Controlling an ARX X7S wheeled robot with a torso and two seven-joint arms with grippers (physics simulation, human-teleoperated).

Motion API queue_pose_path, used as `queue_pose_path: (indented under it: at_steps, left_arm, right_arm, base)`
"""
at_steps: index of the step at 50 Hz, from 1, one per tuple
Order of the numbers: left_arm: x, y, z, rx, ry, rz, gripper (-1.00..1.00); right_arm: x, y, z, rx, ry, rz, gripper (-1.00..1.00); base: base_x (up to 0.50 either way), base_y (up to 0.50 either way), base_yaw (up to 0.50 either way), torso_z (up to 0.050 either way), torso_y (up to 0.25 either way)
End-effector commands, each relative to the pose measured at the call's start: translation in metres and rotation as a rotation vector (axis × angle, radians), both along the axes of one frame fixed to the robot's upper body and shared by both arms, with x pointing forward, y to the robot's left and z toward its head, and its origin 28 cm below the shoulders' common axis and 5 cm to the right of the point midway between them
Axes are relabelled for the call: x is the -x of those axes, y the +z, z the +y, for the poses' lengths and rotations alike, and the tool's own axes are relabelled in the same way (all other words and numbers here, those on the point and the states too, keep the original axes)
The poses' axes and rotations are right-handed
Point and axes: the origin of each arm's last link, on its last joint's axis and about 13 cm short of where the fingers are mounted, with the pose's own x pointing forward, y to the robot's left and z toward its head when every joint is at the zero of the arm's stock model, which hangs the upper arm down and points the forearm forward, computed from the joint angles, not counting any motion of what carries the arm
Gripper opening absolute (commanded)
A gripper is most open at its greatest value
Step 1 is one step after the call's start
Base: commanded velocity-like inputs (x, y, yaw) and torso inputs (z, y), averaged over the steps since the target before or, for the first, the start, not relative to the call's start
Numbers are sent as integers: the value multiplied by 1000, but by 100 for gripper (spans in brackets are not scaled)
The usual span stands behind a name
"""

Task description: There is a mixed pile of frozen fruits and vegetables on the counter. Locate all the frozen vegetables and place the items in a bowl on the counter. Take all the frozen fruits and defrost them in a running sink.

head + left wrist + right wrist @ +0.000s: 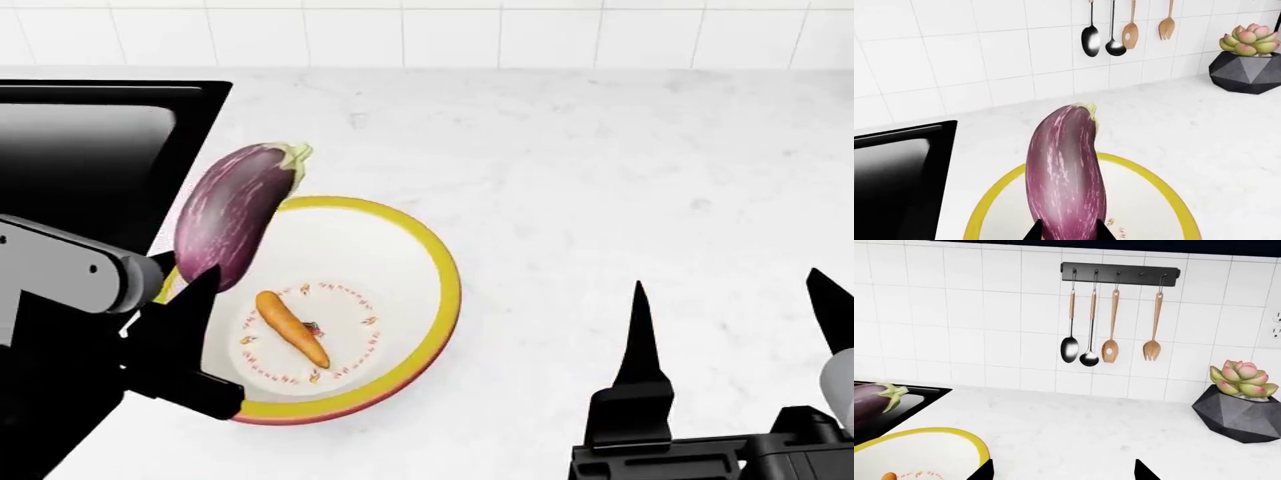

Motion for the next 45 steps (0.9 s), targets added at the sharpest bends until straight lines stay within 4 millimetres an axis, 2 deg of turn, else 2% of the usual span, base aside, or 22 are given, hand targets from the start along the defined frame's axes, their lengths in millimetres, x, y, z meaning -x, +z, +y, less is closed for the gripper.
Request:
queue_pose_path:
  at_steps: [1, 9, 20, 39, 40, 45]
  left_arm:
    - [-5, -9, -1, 5, -8, 28, -100]
    - [-6, -17, -10, -4, -45, 49, -100]
    - [-5, -28, -10, -10, -40, 68, -100]
    - [-3, -29, -12, -16, -49, 73, -100]
    - [-2, -29, -12, -19, -50, 72, 100]
    - [-1, -23, -12, -16, -43, 55, 100]
  right_arm:
    - [0, -1, 0, 1, 1, -1, 100]
    - [-2, -2, -1, -1, -4, 2, 100]
    - [-3, -3, -1, 2, -5, 6, 100]
    - [-3, -4, -1, 6, -2, 12, 100]
    - [-3, -4, -1, 7, -2, 13, 100]
    - [-3, -4, -1, 8, 1, 14, 100]
  base:
    - [0, 0, 0, 0, 0]
    - [0, 0, 0, 0, 1]
    - [0, 0, 0, 0, 0]
    - [0, 0, 0, 0, 1]
    - [0, 0, 0, 0, 0]
    - [0, 0, 0, 0, 0]
